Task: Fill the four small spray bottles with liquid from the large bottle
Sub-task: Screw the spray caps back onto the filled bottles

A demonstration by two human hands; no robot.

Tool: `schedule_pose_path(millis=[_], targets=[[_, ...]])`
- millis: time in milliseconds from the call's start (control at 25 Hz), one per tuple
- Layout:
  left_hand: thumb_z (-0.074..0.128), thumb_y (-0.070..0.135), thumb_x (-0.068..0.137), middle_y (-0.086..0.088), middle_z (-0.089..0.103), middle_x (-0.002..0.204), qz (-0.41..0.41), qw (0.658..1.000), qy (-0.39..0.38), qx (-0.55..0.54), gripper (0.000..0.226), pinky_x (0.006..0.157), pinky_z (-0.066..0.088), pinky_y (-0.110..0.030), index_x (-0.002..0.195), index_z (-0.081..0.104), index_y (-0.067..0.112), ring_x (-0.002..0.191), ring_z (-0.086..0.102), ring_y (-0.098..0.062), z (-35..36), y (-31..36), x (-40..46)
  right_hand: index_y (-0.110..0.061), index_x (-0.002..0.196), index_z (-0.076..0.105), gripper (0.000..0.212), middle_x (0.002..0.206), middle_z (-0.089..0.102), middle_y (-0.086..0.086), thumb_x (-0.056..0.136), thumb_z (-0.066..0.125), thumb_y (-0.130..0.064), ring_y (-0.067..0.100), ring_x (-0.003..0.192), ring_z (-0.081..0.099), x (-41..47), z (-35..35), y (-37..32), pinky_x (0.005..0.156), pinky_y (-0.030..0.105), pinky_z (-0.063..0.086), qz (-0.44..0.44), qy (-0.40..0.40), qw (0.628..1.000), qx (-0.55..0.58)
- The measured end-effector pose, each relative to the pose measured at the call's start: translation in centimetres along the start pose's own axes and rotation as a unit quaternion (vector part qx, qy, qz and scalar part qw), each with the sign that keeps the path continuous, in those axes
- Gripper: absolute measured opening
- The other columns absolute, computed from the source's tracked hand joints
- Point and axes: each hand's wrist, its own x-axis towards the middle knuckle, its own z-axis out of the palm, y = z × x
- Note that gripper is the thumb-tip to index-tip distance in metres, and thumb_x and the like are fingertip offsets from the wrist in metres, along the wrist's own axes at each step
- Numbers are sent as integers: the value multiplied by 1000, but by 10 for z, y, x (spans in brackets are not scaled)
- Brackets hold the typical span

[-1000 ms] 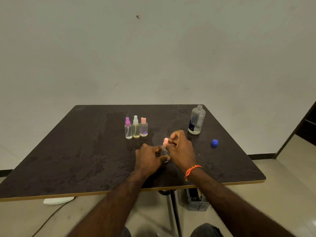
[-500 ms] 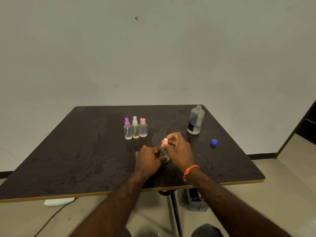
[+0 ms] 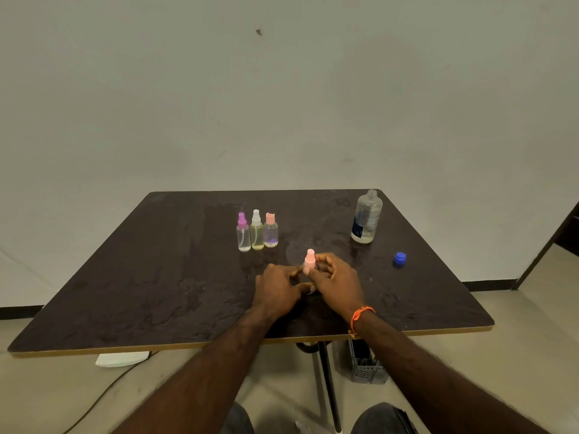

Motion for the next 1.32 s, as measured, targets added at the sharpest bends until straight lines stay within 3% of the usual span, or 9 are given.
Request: schedule_pose_path(millis=[160, 280, 440, 720, 880, 1000, 1160, 1280, 1320], targets=[[78, 51, 85, 14, 71, 84, -22, 994, 11, 111, 23, 97, 45, -48, 92, 75, 29, 95, 63, -12, -27, -6, 0, -20, 117, 70, 27, 105, 73, -11, 91, 72, -29, -12, 87, 63, 5, 18, -13, 67, 6, 49, -15, -41, 999, -1], [79, 53, 84, 13, 71, 81, -66, 991, 0, 121, 25, 98, 47, -48, 87, 75, 29, 89, 64, -9, -60, -31, -1, -21, 118, 73, 27, 109, 75, -8, 92, 70, -25, -7, 90, 63, 17, 49, -30, 75, 3, 44, -53, -77, 995, -44], [83, 52, 81, 14, 72, 74, -103, 989, 26, 106, 22, 90, 56, -47, 80, 76, 31, 77, 68, -7, -99, -66, 1, -21, 109, 77, 23, 101, 76, -6, 88, 72, -26, 3, 90, 66, 35, 100, -49, 84, 22, 54, -65, -73, 994, -49], [83, 46, 83, 16, 79, 96, -127, 984, 95, 83, 23, 96, 54, -49, 103, 81, 35, 88, 70, -4, -122, -111, 34, -17, 86, 77, 13, 79, 74, -8, 90, 71, -27, 1, 73, 65, 76, 163, -55, 70, 19, 51, -50, -20, 998, -33], [83, 45, 83, 18, 77, 84, -126, 985, 89, 70, 15, 94, 54, -48, 94, 82, 34, 80, 69, -1, -131, -130, 62, -17, 79, 76, 21, 75, 72, -5, 93, 61, -18, 7, 71, 64, 93, 183, -51, 64, 20, 47, -75, -31, 992, -94], [83, 47, 82, 20, 77, 83, -115, 988, 83, 68, 14, 94, 54, -48, 93, 81, 37, 83, 69, 0, -133, -139, 78, -15, 88, 76, 21, 81, 73, 1, 94, 57, -16, 18, 75, 66, 100, 192, -46, 71, 31, 54, -105, -36, 984, -143], [83, 46, 83, 21, 78, 91, -100, 989, 85, 64, 16, 96, 53, -53, 98, 80, 42, 90, 71, -2, -130, -148, 84, -14, 94, 76, 22, 82, 73, 3, 95, 54, -15, 18, 74, 66, 101, 193, -49, 73, 33, 56, -107, -41, 980, -161], [82, 44, 84, 17, 77, 91, -109, 986, 84, 91, 14, 101, 48, -56, 95, 78, 37, 95, 70, -7, -132, -146, 83, -14, 86, 74, 23, 78, 71, 1, 95, 54, -15, 14, 70, 63, 96, 190, -52, 72, 32, 56, -108, -45, 979, -165], [82, 44, 84, 14, 77, 96, -115, 985, 80, 103, 22, 105, 44, -57, 103, 76, 36, 101, 69, -11, -133, -144, 82, -15, 85, 74, 22, 77, 71, -1, 94, 55, -16, 12, 70, 63, 92, 189, -53, 72, 32, 56, -112, -43, 979, -166]])
